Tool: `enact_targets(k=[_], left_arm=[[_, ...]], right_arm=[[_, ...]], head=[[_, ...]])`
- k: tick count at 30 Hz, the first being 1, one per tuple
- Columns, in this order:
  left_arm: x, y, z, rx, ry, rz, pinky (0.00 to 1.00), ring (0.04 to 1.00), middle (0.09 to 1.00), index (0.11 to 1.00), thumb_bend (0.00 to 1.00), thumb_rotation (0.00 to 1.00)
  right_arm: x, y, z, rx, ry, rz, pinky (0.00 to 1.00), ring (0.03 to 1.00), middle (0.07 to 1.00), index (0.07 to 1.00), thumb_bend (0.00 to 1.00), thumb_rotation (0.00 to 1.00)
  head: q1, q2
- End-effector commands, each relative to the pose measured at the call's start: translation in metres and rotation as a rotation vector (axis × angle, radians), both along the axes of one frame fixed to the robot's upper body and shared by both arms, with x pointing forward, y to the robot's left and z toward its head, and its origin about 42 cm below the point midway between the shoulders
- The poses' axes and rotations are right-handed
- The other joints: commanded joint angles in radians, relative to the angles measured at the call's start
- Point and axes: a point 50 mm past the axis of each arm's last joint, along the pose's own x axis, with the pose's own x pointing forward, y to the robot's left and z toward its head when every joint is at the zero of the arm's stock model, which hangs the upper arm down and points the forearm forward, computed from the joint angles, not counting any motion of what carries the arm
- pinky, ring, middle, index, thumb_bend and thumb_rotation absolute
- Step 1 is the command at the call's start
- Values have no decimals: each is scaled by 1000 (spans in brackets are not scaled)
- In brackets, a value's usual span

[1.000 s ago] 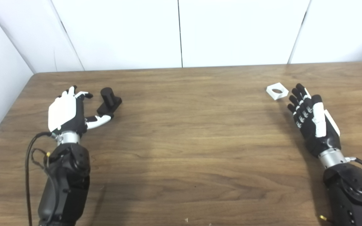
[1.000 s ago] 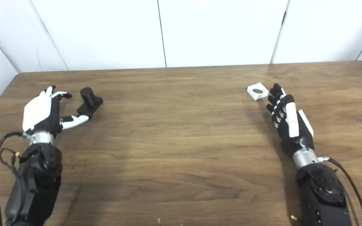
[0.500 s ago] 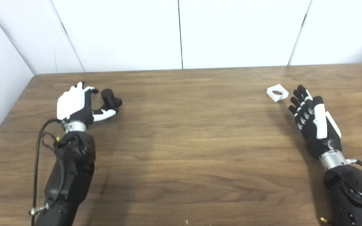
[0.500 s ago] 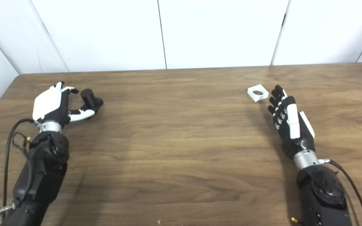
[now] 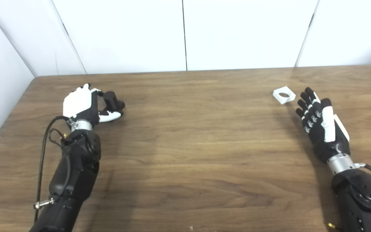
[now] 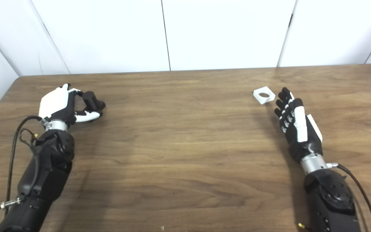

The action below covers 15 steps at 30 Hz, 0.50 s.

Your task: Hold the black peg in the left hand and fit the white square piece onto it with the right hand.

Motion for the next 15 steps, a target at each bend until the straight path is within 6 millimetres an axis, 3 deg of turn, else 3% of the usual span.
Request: enact_targets(k=[1,7,15], left_arm=[[13,7,33,56,-75,2,1000,1000,979,736,748,439],[12,6,35,60,-7,-10,1000,1000,952,692,732,448],[9,8,34,53,40,-7,1000,1000,928,610,722,389]], right_arm=[[-11,-2,-18,29,38,-11,1000,1000,1000,1000,601,1000],[-9,-3,-17,19,38,-7,1000,1000,1000,1000,597,1000],[-7,-6,-15,22,36,-5,1000,1000,1000,1000,601,1000]], head=[[2,-1],[11,2],[13,6]])
